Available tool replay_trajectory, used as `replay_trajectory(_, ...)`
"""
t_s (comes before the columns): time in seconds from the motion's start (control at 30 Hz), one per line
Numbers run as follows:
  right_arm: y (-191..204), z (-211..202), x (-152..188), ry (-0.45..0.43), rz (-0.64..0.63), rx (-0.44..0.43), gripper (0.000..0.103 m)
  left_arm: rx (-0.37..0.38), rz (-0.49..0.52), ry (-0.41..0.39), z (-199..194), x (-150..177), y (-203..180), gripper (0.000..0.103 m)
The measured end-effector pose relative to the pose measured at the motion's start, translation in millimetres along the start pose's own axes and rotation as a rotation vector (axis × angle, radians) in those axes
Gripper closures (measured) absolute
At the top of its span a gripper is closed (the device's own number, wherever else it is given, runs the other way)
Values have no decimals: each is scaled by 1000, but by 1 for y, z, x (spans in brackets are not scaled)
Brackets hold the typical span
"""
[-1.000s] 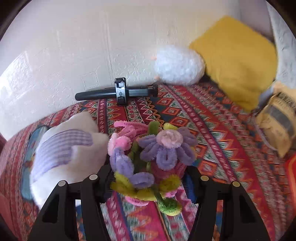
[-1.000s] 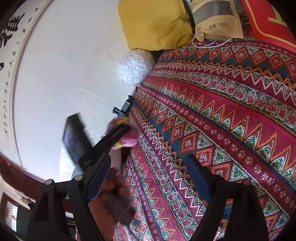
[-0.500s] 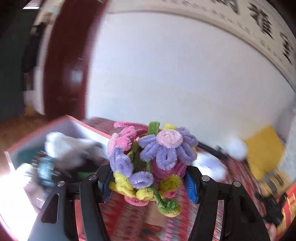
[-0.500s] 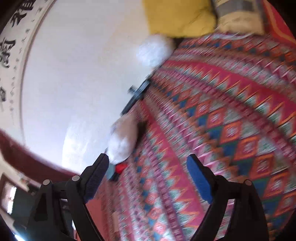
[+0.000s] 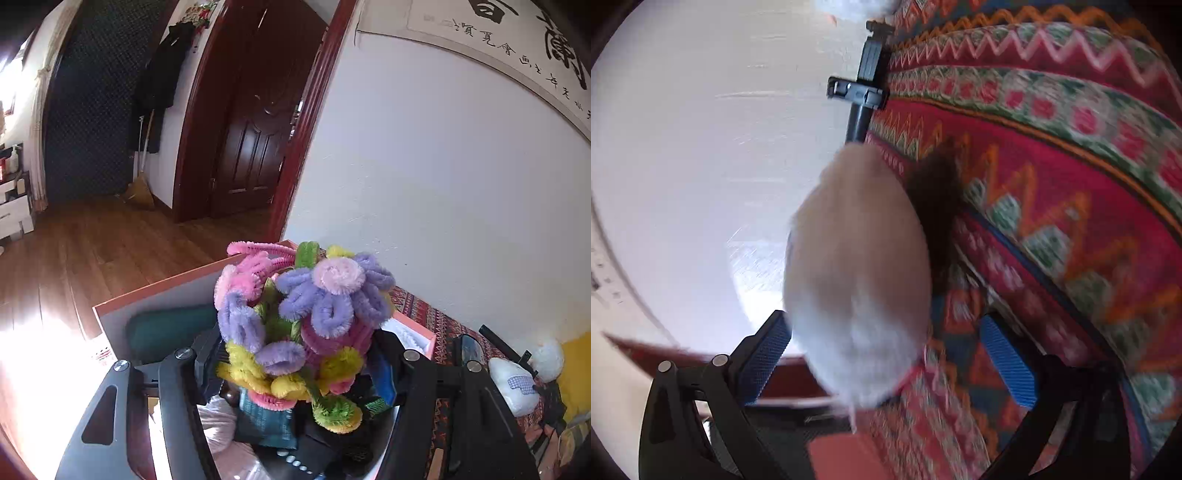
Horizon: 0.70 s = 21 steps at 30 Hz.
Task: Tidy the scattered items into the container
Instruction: 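Grasp the pipe-cleaner flower bouquet with the left tool while the right tool grasps the white plush, then drop the flower bouquet in the box with the left tool while the right tool drops the plush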
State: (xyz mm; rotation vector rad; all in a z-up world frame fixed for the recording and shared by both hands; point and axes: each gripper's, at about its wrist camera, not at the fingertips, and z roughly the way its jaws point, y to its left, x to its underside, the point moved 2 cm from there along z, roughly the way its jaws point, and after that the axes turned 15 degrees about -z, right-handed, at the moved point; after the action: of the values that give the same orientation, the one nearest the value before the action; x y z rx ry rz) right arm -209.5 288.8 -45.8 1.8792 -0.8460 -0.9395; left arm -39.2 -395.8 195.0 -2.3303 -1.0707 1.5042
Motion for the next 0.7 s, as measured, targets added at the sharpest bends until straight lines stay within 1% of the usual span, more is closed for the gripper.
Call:
replay_trajectory(0.03,8,5,-4,-11,-29,-19,23,-12,-5,4,3,-3,8,41)
replay_trajectory(0.07,15,10,-8,-1,-61,-30,38,-19,-15,11,5,-6,15,40)
replay_trajectory(0.1,17,11,-10,-3,-76,-15,45,-19,-26,22,8,-9,22,40)
replay_trajectory(0.13,18,8,-10,-16,-77,-9,49,-13,-35,33,11,-11,27,40)
replay_trajectory(0.17,20,1,-8,-26,-80,-4,50,-4,-37,41,10,-14,32,38)
replay_trajectory(0.2,22,-7,-6,-38,-82,-12,50,6,-27,50,10,-16,36,32)
replay_trajectory(0.23,25,-14,-4,-46,-79,-32,50,17,-7,61,11,-18,36,29)
replay_trajectory(0.3,39,-29,2,-46,-69,-127,50,18,24,62,7,-19,35,20)
replay_trajectory(0.33,54,-37,7,-37,-85,-191,50,21,26,48,2,-20,36,18)
replay_trajectory(0.37,76,-46,14,-19,-126,-250,50,31,18,28,-3,-23,38,15)
replay_trajectory(0.43,129,-55,30,36,-230,-344,50,28,-22,-10,-15,-31,48,14)
replay_trajectory(0.47,162,-60,44,75,-294,-394,50,7,-47,-27,-18,-37,56,12)
replay_trajectory(0.5,195,-62,61,117,-362,-437,50,-24,-73,-42,-20,-42,65,7)
replay_trajectory(0.53,222,-63,77,151,-415,-470,50,-62,-101,-52,-20,-46,75,5)
replay_trajectory(0.6,280,-58,118,239,-509,-558,50,-124,-162,-52,-19,-51,97,4)
replay_trajectory(0.63,300,-52,135,278,-530,-592,50,-141,-192,-38,-15,-54,109,4)
replay_trajectory(0.7,341,-30,179,376,-560,-653,49,-156,-253,-3,-9,-59,127,4)
